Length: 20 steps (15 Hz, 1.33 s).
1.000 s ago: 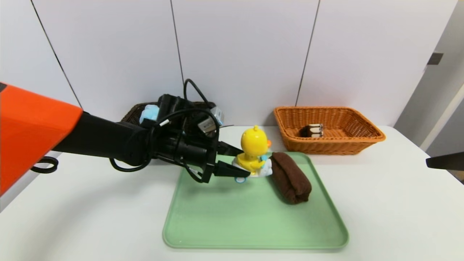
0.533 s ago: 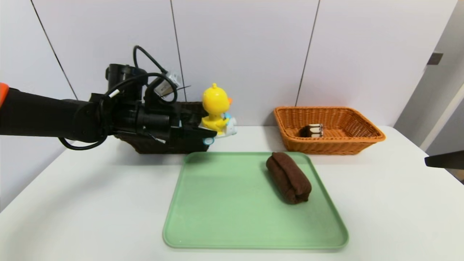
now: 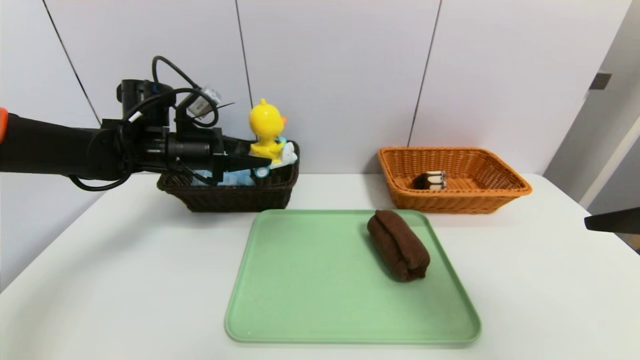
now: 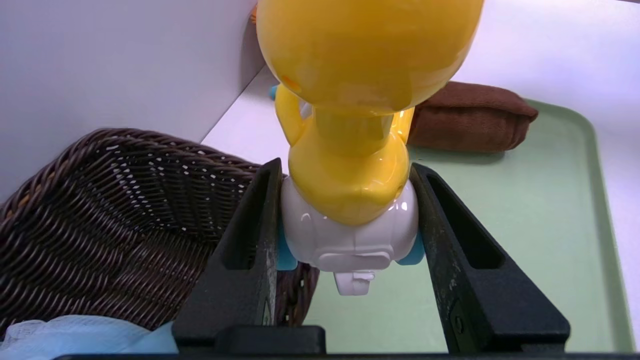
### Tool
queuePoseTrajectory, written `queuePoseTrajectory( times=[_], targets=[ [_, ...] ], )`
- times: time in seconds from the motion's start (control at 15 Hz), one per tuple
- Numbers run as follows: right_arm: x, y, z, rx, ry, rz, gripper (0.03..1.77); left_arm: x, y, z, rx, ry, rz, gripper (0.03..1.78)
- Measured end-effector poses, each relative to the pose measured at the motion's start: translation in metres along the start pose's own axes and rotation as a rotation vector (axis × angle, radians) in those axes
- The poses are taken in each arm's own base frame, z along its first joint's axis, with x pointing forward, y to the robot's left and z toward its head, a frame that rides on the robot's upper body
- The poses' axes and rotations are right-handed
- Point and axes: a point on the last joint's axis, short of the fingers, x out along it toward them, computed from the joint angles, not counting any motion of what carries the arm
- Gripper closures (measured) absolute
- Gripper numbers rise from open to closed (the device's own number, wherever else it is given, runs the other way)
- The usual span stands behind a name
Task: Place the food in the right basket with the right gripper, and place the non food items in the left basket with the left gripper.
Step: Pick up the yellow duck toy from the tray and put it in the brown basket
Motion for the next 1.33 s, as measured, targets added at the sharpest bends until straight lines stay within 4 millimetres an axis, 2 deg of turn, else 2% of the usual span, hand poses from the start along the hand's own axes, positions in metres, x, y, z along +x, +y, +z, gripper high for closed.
queuePoseTrajectory(
  times=[0.6, 0.93, 1.33],
  targets=[
    [0.000, 0.000, 0.000, 0.000, -0.001, 0.000, 0.10, 0.003, 0.044, -0.026, -0.052, 0.030, 0.066, 0.95],
    [0.000, 0.000, 0.000, 0.002, 0.001, -0.001, 0.10, 0.008, 0.057, -0.030, -0.060, 0.030, 0.073, 0.95],
    [0.000, 0.000, -0.001, 0.003, 0.002, -0.002, 0.10, 0.010, 0.063, -0.036, -0.076, 0.037, 0.076, 0.95]
  ],
)
